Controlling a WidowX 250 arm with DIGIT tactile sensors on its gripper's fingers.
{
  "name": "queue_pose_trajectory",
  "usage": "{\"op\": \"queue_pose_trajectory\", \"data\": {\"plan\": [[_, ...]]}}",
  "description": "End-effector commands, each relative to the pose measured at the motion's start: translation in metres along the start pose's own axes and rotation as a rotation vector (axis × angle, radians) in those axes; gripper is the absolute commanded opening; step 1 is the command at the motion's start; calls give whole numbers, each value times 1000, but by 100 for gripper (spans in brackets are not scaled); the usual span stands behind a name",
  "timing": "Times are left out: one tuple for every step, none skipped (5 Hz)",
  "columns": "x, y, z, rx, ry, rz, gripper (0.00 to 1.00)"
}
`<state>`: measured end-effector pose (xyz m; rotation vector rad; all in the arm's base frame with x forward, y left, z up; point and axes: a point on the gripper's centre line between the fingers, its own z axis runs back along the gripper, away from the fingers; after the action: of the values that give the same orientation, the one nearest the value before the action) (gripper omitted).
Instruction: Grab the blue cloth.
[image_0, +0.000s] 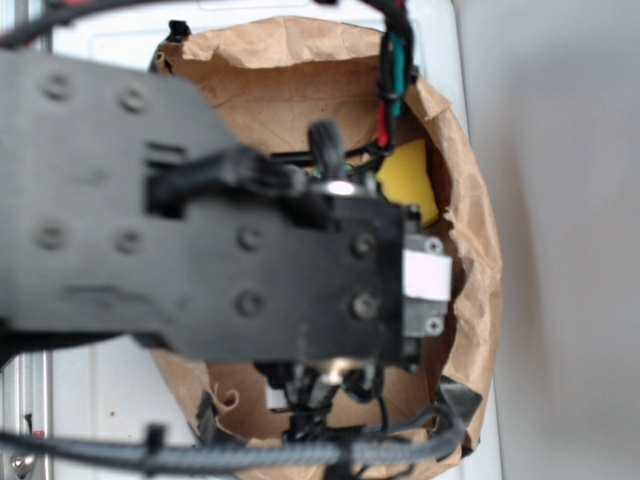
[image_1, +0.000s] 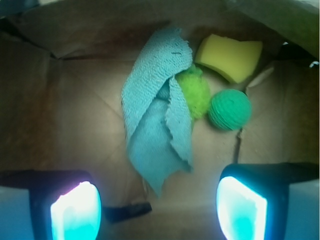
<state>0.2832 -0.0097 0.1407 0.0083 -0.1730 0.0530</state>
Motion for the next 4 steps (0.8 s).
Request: {"op": "queue_pose_trajectory", "data": {"plan": [[20,-8,-29,-5,-59,-54,100],[26,-9,-48,6,-72,-73,100],[28,-14,-65,-1,-61,-86,100],[27,-22,-89,30,-39,-107,100]]}}
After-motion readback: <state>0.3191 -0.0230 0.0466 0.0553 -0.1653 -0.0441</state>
